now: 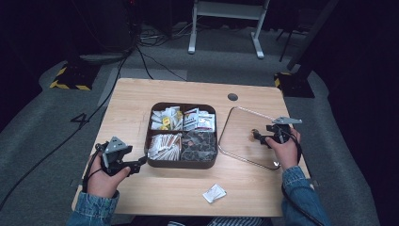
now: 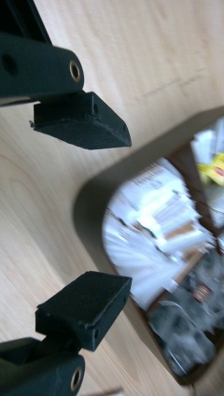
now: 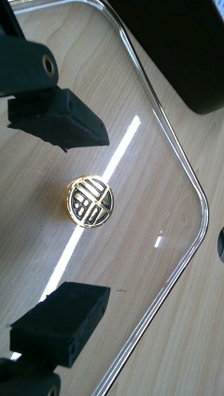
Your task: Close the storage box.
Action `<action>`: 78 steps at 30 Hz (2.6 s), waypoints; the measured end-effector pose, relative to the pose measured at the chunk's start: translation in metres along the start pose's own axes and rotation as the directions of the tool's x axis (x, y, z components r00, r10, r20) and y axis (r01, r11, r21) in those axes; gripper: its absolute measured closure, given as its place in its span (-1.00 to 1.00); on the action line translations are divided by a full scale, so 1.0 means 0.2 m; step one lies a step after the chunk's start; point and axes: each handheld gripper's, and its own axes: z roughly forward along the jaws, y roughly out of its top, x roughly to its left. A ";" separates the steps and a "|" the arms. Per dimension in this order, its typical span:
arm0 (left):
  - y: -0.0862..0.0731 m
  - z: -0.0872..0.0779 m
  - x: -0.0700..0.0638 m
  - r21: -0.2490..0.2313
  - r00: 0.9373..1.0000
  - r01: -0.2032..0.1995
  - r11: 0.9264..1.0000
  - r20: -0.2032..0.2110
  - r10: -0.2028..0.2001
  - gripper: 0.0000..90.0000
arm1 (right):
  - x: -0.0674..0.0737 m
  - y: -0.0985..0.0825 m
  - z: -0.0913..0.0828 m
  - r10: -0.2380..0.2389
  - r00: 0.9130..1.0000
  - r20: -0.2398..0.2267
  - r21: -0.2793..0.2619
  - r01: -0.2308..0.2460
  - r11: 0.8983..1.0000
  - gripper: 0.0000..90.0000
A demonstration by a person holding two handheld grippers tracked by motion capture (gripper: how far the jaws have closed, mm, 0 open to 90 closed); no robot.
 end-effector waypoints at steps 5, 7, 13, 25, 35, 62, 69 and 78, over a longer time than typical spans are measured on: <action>-0.08 0.05 0.05 0.074 1.000 0.003 0.997 -0.010 -0.003 -0.44 | 0.00 0.01 0.04 -0.009 1.000 0.002 0.009 0.009 1.000 -0.47; -0.10 0.07 0.07 0.094 1.000 0.009 0.996 -0.010 -0.008 -0.45 | 0.00 0.01 0.06 -0.004 1.000 0.002 0.010 0.004 1.000 -0.46; -0.16 0.12 0.11 0.142 0.999 0.020 0.990 -0.034 -0.016 -0.50 | -0.01 0.00 0.10 -0.003 1.000 0.000 0.041 0.003 0.999 -0.33; -0.22 0.19 0.16 0.178 0.995 0.031 0.984 -0.096 -0.014 -0.59 | 0.04 -0.02 0.15 -0.052 0.998 -0.018 0.078 0.054 0.996 0.02; -0.24 0.21 0.18 0.148 0.993 -0.012 0.989 -0.114 0.029 -0.63 | 0.03 -0.03 0.14 -0.024 1.000 -0.016 0.062 0.025 0.998 0.31; -0.27 0.23 0.18 0.082 0.993 -0.031 0.996 -0.111 0.040 -0.69 | 0.03 0.04 -0.01 -0.010 0.998 -0.057 -0.056 0.007 0.998 0.31; -0.27 0.23 0.18 0.081 0.993 -0.030 0.996 -0.112 0.039 -0.69 | 0.06 0.09 -0.06 -0.030 0.997 -0.076 -0.084 0.024 0.996 0.31; -0.27 0.23 0.18 0.080 0.993 -0.031 0.996 -0.113 0.040 -0.69 | 0.12 0.15 -0.11 -0.062 0.992 -0.111 -0.104 0.051 0.993 0.31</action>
